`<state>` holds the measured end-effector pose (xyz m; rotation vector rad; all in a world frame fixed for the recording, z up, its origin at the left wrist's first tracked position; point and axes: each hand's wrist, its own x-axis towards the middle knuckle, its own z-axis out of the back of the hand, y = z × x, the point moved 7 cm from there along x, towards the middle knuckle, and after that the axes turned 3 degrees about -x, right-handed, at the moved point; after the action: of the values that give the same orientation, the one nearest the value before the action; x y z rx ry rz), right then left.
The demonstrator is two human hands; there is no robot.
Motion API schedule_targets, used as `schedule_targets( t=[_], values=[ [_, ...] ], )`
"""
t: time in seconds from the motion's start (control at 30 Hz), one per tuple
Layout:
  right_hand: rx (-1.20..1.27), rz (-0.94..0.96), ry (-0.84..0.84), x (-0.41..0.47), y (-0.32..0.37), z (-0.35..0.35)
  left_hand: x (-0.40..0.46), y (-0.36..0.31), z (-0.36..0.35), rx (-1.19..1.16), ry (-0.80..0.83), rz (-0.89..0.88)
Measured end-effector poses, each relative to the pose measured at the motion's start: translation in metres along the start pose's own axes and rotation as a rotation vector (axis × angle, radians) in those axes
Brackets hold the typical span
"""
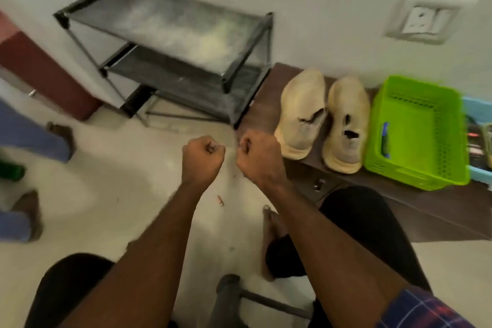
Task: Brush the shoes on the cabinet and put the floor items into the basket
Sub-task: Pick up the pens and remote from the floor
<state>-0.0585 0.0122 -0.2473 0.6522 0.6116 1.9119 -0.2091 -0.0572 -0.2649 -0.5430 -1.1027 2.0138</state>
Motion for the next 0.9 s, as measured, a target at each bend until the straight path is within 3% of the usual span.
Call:
schedule_targets(
  t=[0.2,0.33,0.57,0.9],
  values=[
    [-0.18,-0.096,0.445,-0.056,-0.008,-0.163,-0.035,0.194,0.056,0.244,-0.008,0.392],
    [-0.303,-0.149,0.641,-0.085,-0.026,-0.238,-0.058,0.287,0.068,0.279,0.036,0.585],
    [-0.389,-0.025,0.849,-0.107,-0.028,-0.358,-0.097,0.417,0.063,0.046,-0.001,1.047],
    [-0.348,0.026,0.938,-0.126,-0.044,-0.496,-0.113,0.519,0.036,-0.173,-0.239,1.37]
  ],
)
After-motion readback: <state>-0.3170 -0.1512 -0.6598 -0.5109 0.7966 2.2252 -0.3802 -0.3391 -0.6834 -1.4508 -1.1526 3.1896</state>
